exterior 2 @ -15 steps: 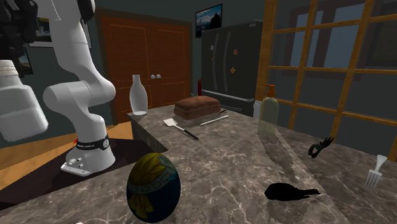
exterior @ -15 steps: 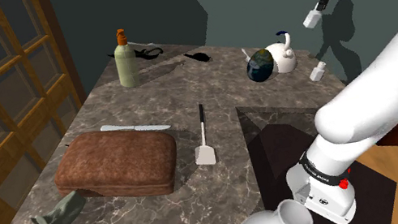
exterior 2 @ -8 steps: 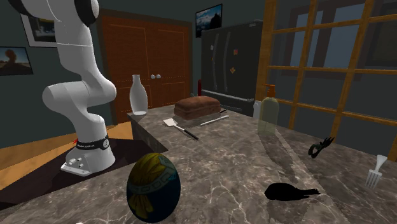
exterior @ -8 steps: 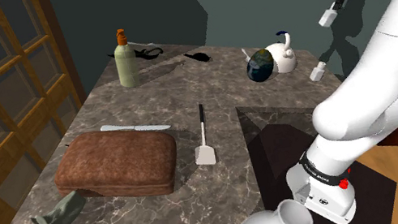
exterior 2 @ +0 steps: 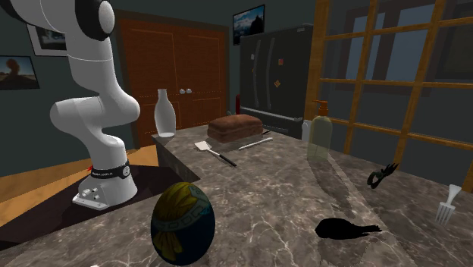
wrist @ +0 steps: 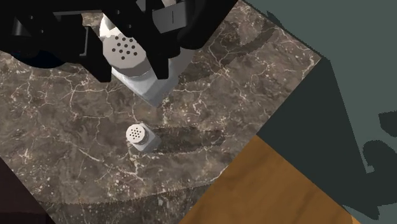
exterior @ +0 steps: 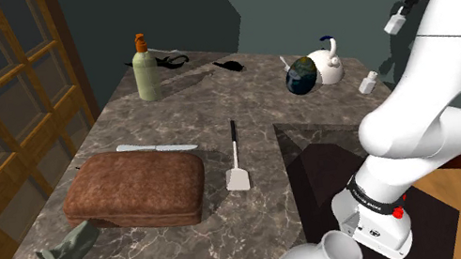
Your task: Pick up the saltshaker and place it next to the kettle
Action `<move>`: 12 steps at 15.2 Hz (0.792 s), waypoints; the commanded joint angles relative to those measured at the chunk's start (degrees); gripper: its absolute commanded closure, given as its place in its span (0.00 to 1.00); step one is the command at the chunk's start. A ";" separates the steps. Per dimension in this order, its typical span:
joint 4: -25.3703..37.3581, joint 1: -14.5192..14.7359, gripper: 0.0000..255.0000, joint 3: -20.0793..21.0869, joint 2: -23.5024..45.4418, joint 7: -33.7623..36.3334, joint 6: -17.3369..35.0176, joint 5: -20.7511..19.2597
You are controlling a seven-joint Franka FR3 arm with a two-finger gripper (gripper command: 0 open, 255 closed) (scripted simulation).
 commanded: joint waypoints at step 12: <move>-13.22 2.57 1.00 0.12 -2.39 0.01 11.18 -1.45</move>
